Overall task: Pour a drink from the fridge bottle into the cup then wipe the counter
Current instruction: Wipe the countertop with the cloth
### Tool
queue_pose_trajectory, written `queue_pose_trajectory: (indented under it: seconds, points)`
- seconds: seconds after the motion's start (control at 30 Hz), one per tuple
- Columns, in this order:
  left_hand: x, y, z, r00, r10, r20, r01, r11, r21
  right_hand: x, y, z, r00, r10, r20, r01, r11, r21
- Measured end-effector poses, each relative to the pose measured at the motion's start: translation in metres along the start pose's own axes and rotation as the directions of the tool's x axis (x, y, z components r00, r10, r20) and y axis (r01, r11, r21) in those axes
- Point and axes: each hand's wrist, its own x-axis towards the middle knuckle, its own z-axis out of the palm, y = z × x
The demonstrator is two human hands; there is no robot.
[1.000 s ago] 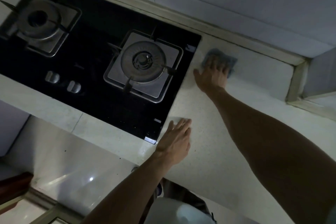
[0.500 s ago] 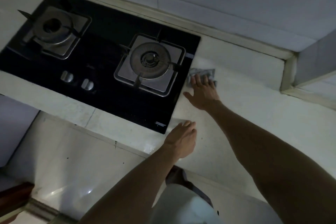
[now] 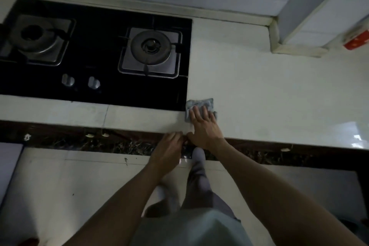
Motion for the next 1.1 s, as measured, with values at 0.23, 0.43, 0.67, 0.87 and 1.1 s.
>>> queue_pose_trajectory:
  seconds: [0.23,0.43,0.67,0.87,1.1]
  points:
    - [0.005,0.01,-0.017,0.987,-0.042,0.153,0.021,0.991,0.132,-0.044,-0.013,0.025,1.0,0.008,0.018,-0.006,0.996,-0.087]
    - [0.016,0.01,-0.021,0.987,-0.047,0.151,0.042,0.998,0.037,-0.066,0.019,0.023,0.994,0.104,0.023,-0.101,0.989,-0.104]
    - [0.029,0.012,-0.025,0.975,-0.006,0.22,0.002,1.0,0.019,-0.084,0.066,0.024,0.926,0.376,0.023,-0.376,0.926,0.011]
    - [0.057,0.033,-0.029,0.98,0.02,0.2,-0.014,0.999,-0.033,-0.072,0.064,0.021,0.922,0.387,0.019,-0.386,0.914,0.122]
    - [0.11,0.049,-0.031,0.972,0.031,0.234,-0.032,0.999,0.0,-0.042,0.089,-0.001,0.966,0.257,0.018,-0.257,0.962,0.087]
